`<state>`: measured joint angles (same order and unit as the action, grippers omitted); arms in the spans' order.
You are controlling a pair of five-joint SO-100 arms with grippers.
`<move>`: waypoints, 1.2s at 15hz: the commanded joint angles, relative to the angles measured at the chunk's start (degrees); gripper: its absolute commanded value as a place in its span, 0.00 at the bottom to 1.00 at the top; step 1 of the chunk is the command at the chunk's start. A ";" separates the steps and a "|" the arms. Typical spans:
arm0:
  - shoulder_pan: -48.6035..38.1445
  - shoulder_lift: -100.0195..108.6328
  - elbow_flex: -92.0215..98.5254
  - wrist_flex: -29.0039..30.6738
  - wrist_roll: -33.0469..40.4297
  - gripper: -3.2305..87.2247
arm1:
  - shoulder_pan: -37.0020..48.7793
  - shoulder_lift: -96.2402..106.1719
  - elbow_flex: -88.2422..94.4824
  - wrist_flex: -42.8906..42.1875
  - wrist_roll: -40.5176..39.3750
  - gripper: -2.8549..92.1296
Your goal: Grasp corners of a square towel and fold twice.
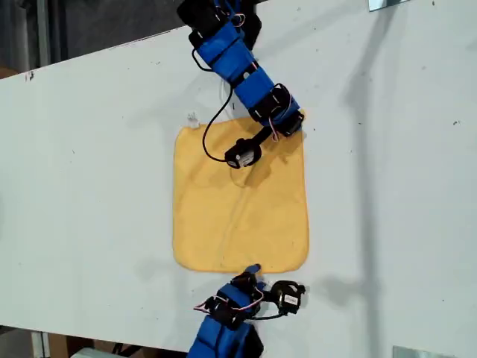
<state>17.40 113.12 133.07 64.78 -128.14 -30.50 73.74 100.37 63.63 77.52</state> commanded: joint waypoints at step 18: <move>15.91 -22.24 -11.60 -29.36 -26.54 0.03 | 0.35 -0.35 0.79 -0.97 0.35 0.03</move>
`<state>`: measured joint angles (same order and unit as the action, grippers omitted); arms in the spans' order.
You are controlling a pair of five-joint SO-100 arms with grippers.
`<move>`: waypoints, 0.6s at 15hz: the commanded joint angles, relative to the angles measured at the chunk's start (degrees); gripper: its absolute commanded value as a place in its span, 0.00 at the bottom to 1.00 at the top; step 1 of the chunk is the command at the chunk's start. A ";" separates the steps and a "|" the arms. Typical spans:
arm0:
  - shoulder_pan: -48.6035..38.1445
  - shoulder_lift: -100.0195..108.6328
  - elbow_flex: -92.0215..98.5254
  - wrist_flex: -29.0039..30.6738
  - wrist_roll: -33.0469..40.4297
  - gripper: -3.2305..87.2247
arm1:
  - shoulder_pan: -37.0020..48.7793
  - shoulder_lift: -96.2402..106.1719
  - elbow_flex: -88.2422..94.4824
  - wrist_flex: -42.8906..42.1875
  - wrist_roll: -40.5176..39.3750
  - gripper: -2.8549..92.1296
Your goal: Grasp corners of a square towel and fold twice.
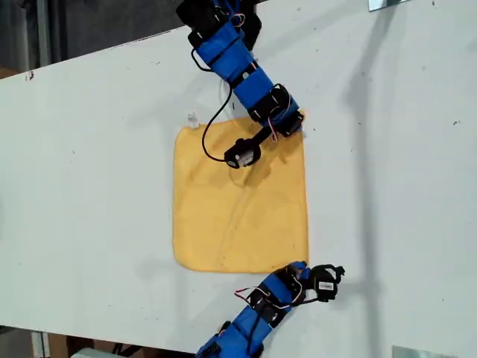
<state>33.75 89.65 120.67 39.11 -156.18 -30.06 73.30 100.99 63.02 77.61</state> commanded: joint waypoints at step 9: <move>-18.63 -5.54 -35.95 42.36 36.21 0.03 | 6.24 20.74 -1.41 12.83 -2.37 0.03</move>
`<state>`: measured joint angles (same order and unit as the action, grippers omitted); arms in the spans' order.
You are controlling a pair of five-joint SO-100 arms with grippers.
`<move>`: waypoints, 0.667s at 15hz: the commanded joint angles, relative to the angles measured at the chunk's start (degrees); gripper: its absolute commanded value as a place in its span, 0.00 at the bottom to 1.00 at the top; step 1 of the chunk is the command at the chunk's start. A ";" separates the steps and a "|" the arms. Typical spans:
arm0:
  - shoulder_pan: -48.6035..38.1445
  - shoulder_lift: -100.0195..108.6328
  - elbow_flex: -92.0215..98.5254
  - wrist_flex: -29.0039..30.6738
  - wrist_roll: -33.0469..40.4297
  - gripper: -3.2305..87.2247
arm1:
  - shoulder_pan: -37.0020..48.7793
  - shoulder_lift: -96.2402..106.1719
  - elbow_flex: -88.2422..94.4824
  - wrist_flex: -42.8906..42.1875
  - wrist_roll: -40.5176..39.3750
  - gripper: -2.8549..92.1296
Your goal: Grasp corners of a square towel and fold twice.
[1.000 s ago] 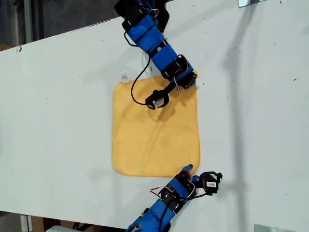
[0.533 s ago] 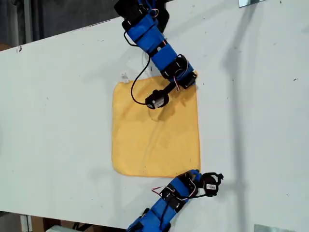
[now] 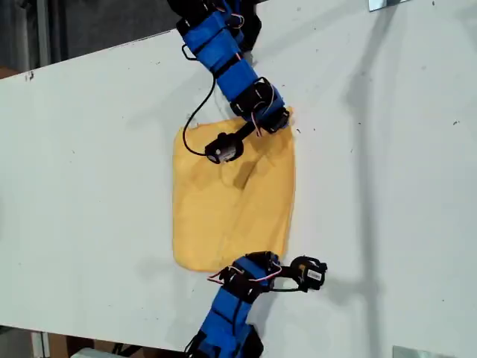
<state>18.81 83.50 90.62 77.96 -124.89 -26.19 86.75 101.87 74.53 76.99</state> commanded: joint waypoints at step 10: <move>-27.42 21.36 -5.80 9.49 35.86 0.03 | 36.74 27.95 -7.73 6.59 -26.72 0.03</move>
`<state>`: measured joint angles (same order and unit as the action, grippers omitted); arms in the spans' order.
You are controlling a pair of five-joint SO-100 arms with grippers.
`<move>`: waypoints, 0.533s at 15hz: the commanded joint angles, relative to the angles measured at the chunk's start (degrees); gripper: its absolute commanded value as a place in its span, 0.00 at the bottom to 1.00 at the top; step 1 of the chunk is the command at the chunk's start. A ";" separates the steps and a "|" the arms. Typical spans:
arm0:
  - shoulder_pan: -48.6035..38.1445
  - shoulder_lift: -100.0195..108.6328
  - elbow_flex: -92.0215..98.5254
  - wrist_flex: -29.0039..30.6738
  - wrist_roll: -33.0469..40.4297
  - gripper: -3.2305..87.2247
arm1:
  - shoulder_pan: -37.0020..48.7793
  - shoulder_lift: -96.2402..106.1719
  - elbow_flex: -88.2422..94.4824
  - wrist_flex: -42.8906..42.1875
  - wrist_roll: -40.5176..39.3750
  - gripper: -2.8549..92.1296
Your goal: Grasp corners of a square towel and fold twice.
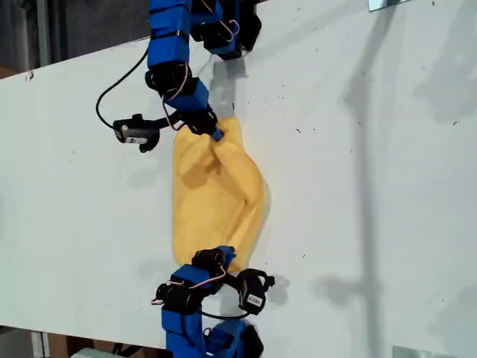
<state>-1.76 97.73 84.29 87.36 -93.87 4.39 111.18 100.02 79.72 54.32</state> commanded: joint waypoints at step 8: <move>-48.08 14.59 7.73 -14.41 34.01 0.03 | 38.06 -3.16 -15.73 -8.26 -20.04 0.03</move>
<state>-44.03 111.62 90.97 76.64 -62.14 38.58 108.90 87.28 75.06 35.77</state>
